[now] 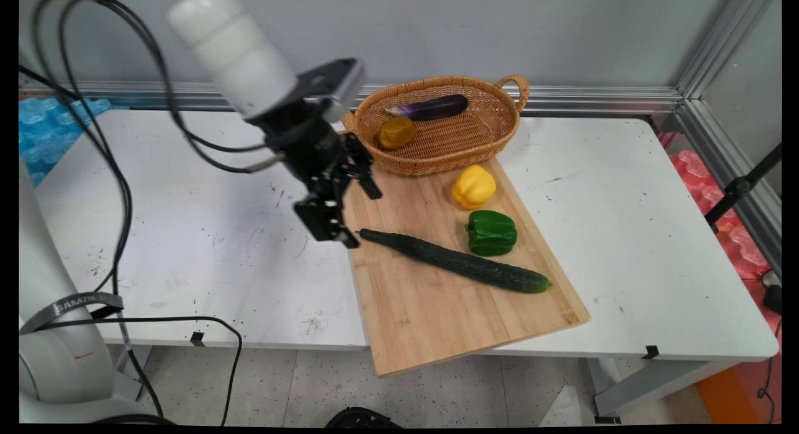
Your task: Pick up the cucumber from the cutting board
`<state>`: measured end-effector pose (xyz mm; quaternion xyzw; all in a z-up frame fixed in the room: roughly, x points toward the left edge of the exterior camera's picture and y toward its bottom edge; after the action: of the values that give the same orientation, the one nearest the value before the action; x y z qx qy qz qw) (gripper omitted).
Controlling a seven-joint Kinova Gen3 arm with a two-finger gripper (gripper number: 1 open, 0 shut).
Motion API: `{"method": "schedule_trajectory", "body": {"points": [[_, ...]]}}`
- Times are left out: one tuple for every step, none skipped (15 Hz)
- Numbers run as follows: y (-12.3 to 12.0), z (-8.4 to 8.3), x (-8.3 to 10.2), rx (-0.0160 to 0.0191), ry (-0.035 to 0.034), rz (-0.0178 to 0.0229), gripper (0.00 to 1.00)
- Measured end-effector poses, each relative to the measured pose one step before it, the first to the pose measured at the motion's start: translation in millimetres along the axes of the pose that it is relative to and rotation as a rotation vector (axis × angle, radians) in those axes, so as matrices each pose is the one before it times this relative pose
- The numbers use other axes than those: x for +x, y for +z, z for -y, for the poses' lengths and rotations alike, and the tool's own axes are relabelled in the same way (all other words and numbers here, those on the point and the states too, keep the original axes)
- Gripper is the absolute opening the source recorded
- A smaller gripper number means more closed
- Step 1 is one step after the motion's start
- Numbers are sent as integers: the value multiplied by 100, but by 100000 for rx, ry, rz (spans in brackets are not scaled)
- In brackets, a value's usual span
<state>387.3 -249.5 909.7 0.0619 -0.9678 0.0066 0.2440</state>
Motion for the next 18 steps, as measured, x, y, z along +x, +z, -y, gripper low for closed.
{"method": "schedule_trajectory", "body": {"points": [[981, 389, 321, 338, -329, -115, 100], [1004, 384, 300, 249, -319, -116, 100], [803, 310, 235, 246, -232, -80, 100], [853, 320, 230, 229, -360, -39, 100], [1082, 422, 297, 293, -542, -77, 100], [1158, 456, 322, 360, -644, -44, 100], [951, 370, 282, 244, -538, -55, 100], [1188, 480, 368, 327, -646, -102, 100], [884, 345, 285, 171, -312, 13, 100], [861, 333, 281, 146, -186, 17, 100], [1124, 430, 361, 119, -7, 183, 100], [927, 354, 265, 20, 102, 273, 100], [634, 238, 158, -29, 197, 286, 100], [842, 304, 204, -96, 333, 448, 100], [788, 278, 192, -145, 480, 402, 100], [629, 212, 157, -154, 452, 392, 100], [394, 130, 91, -119, 295, 242, 100], [529, 170, 115, -203, 471, 318, 100]]}}
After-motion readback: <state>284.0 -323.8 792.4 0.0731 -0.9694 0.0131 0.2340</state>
